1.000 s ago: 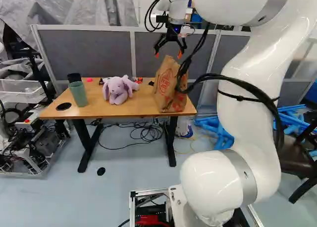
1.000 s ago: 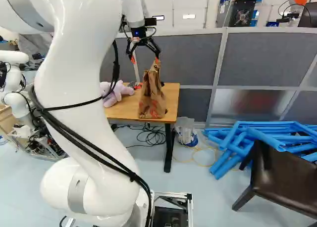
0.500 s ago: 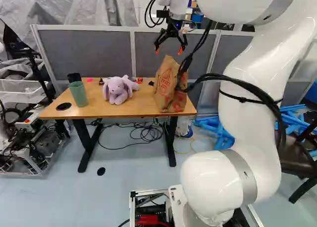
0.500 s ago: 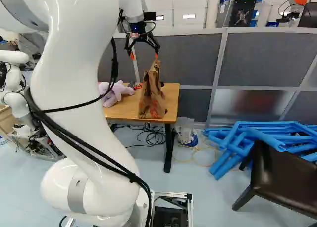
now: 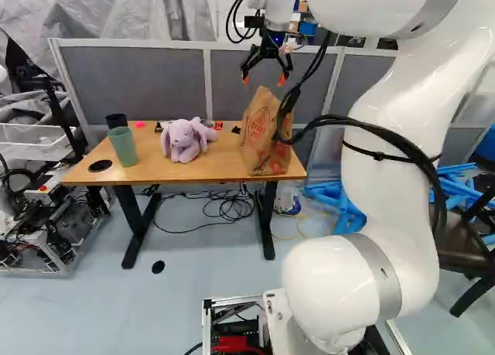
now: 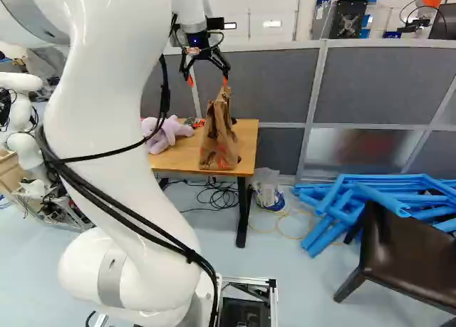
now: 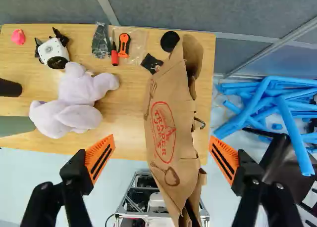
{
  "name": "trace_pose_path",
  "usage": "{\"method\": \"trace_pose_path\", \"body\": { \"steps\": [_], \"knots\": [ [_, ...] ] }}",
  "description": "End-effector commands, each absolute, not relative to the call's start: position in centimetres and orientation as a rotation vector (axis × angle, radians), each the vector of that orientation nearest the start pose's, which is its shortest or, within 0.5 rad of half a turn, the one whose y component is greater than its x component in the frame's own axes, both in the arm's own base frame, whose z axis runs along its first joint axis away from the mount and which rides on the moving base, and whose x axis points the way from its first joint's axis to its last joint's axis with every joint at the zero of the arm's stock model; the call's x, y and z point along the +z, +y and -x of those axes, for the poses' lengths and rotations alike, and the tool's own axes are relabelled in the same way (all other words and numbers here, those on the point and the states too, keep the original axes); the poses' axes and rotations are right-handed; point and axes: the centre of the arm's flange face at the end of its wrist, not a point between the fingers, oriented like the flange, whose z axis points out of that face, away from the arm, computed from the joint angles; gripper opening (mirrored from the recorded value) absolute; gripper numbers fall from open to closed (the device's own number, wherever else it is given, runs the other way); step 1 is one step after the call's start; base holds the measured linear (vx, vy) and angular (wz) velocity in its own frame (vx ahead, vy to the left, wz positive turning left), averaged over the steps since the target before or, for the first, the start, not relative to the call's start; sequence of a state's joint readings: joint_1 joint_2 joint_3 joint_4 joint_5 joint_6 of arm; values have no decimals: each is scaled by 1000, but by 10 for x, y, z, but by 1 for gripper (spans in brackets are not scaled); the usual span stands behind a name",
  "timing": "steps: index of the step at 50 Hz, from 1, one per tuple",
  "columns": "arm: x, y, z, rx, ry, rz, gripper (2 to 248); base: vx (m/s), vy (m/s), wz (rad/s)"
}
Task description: Pick up the bag on the ground and place it on the table
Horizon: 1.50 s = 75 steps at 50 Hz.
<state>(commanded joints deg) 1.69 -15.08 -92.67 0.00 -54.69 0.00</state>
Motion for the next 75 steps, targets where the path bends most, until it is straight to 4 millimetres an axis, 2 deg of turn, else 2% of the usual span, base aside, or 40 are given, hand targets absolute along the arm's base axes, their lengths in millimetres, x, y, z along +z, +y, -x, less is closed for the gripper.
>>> {"method": "trace_pose_path", "body": {
  "steps": [75],
  "knots": [
    [713,17,-585,-622,-45,3073,247,-128,-1,9]
  ]
}}
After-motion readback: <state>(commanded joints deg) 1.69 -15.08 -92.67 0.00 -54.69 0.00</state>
